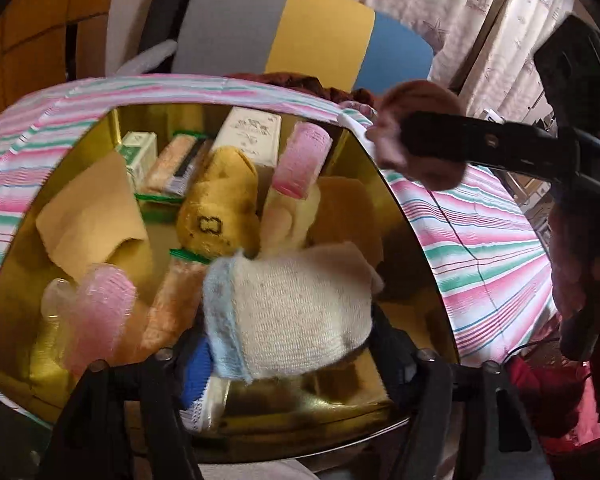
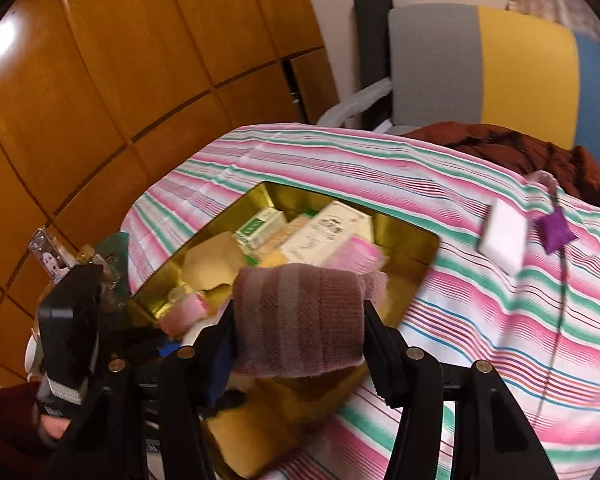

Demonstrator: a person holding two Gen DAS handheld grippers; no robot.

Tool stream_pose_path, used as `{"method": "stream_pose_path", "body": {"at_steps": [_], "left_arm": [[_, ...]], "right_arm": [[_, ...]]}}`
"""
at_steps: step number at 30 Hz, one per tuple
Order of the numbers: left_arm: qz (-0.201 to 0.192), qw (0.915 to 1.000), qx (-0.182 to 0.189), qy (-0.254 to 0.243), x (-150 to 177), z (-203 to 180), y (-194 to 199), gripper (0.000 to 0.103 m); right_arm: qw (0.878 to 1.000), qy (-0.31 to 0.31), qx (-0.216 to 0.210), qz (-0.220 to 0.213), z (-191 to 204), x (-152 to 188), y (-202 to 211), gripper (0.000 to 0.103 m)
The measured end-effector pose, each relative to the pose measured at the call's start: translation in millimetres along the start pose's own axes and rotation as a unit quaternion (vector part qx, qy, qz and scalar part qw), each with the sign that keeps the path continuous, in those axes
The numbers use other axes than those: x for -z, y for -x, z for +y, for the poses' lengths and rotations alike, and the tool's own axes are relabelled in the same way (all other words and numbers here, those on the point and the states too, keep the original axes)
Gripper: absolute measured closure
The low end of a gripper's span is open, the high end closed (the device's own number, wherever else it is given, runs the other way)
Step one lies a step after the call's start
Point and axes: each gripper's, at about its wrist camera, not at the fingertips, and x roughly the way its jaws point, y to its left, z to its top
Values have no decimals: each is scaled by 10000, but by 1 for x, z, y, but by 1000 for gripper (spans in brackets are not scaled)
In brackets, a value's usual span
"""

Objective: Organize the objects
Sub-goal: 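Open the right tool dropping the pink sock into the tray while the left drops the cream sock, then move both tools back toward the white block and purple sachet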

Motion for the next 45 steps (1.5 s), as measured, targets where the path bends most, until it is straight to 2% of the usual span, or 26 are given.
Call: {"method": "stream_pose_path", "body": {"at_steps": [3,6,12,17,23,29,33,35,37,42,45], "left_arm": [[-258,9996,-143,27,2,2,14,27],[-568,9981,-203,158,3,8,30,26],[-1018,9930,-360,476,2,24,52,26],[-1111,9907,-374,694,-2,32,53,26],[-1037,9918,-394,631,-3,28,48,26],[-1140,9893,-511,755,-2,30,50,26],[-1108,9879,-315,1037,-1,34,48,26],[-1013,9880,-245,1142,-1,34,46,26],[-956,9885,-278,1141,-2,32,43,26],[-904,9919,-192,874,-13,15,41,26],[-902,9940,-109,609,-29,-2,38,26]], "right_arm": [[10000,47,-46,45,9,-4,-9,44],[9999,26,-84,85,13,-7,-19,35],[9996,-234,-170,50,10,-6,-23,34],[9992,-388,-124,23,4,-2,-16,34],[9989,-445,-133,41,1,10,-9,34],[9978,-452,-463,167,6,31,1,34],[9974,-408,-525,287,9,45,3,33],[9975,-517,-433,202,4,47,6,30],[9961,-836,-283,39,-11,47,11,17],[9826,-1853,116,-110,-69,49,17,13],[9763,-2071,622,-52,-101,49,16,10]]}}
